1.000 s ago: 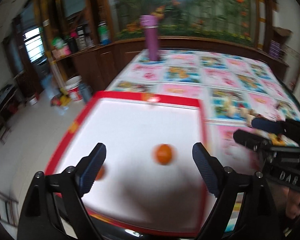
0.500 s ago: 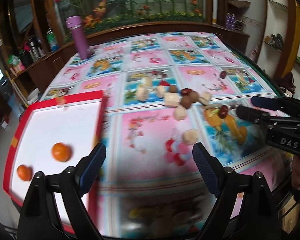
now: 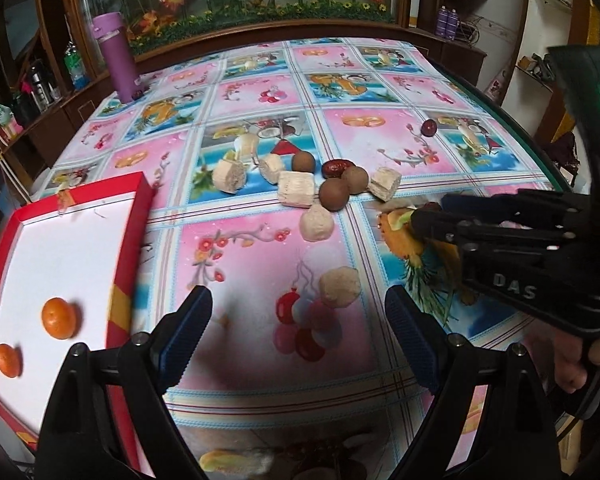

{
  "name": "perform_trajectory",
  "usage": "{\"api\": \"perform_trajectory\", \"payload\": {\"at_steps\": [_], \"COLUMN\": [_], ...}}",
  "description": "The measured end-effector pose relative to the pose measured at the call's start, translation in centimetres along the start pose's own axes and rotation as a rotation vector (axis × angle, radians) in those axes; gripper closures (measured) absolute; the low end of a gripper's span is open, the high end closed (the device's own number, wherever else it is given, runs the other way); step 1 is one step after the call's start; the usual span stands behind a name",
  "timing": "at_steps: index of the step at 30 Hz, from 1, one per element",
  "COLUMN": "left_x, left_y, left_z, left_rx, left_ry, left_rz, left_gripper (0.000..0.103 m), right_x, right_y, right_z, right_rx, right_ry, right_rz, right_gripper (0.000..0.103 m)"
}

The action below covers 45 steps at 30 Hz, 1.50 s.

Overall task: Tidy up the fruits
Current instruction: 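Grasp a red date with the right gripper while the left gripper grasps a cake piece, then carry the date and cake piece into the tray and release both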

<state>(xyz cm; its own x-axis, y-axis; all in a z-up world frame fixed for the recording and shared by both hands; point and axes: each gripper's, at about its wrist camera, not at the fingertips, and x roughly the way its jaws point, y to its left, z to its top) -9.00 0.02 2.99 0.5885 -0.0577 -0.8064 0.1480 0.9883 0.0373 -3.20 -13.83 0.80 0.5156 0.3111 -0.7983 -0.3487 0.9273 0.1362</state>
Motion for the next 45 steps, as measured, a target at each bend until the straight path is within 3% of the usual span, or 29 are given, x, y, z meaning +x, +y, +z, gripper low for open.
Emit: {"api": "perform_trajectory", "payload": {"at_steps": [5, 13, 17, 21, 27, 31, 37, 45], "left_x": [0.8, 2.7, 2.6, 2.5, 1.5, -1.0, -5.2, -8.8], "left_y": [-0.3, -0.7, -0.9, -0.4, 0.4, 2.0, 6.4, 14.0], "left_z": [0.2, 0.4, 0.3, 0.3, 0.2, 0.0, -1.5, -4.6], "left_rx": [0.003, -0.012, 0.0, -0.014, -0.044, -0.074, -0.128, -0.23], "left_ry": [0.007, 0.058, 0.041, 0.032, 0.007, -0.05, -0.137, -0.18], "left_rz": [-0.002, -0.052, -0.059, -0.062, -0.07, -0.047, 0.074, 0.221], "left_gripper": [0.017, 0.05, 0.058, 0.077, 0.077, 0.077, 0.077, 0.077], "right_x": [0.1, 0.1, 0.1, 0.0, -1.1, -2.3, -3.1, -2.0], "right_y": [-0.3, -0.6, -0.5, -0.4, 0.9, 2.9, 9.0, 18.3], "right_z": [-0.2, -0.3, -0.2, -0.2, -0.1, 0.1, 0.5, 0.8], "right_rx": [0.009, 0.01, 0.013, 0.021, 0.007, -0.034, -0.141, -0.278], "right_ry": [-0.004, -0.012, -0.015, -0.014, -0.035, -0.061, -0.087, -0.062], "right_rz": [0.003, 0.02, 0.015, 0.022, 0.039, 0.076, 0.16, 0.289], "right_gripper": [0.077, 0.077, 0.077, 0.077, 0.077, 0.077, 0.077, 0.077]}}
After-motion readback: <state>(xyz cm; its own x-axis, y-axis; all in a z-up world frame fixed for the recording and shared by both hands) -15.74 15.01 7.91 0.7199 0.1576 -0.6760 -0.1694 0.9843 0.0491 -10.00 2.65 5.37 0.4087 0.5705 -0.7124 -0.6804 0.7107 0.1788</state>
